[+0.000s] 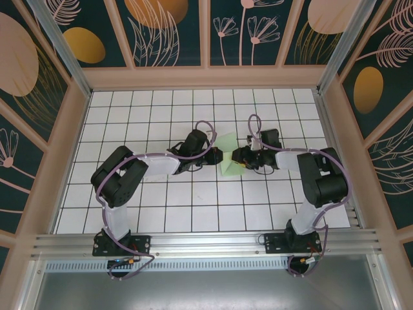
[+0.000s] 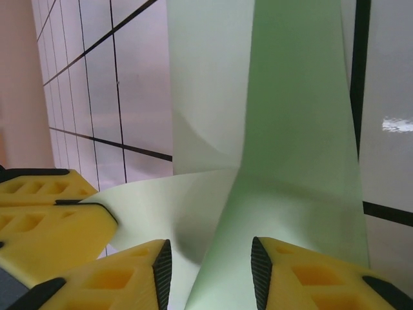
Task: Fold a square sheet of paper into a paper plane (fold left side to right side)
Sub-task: Turn over the paper at the center of the table.
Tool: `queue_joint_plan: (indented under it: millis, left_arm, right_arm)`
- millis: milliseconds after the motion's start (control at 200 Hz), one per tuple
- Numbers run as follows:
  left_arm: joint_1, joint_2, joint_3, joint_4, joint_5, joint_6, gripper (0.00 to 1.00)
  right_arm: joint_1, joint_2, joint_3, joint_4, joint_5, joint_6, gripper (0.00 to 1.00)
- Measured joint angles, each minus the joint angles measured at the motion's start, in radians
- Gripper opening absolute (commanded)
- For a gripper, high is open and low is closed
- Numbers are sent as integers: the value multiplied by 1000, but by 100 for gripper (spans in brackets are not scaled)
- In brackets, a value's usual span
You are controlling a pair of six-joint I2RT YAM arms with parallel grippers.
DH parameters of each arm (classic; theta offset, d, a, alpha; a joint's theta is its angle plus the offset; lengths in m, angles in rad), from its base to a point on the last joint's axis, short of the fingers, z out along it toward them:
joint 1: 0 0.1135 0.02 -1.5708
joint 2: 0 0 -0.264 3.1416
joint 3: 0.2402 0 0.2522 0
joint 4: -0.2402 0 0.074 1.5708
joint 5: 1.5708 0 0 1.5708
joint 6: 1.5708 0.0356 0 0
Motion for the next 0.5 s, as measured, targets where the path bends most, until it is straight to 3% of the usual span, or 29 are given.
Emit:
queue_joint_plan:
  millis: [360, 500]
  left_arm:
    - [6, 0, 0, 0, -2, -7, 19]
    - [6, 0, 0, 0, -10, -3, 36]
  right_arm:
    - [5, 50, 32, 42, -36, 18, 31]
    - [10, 55, 36, 43, -36, 17, 25]
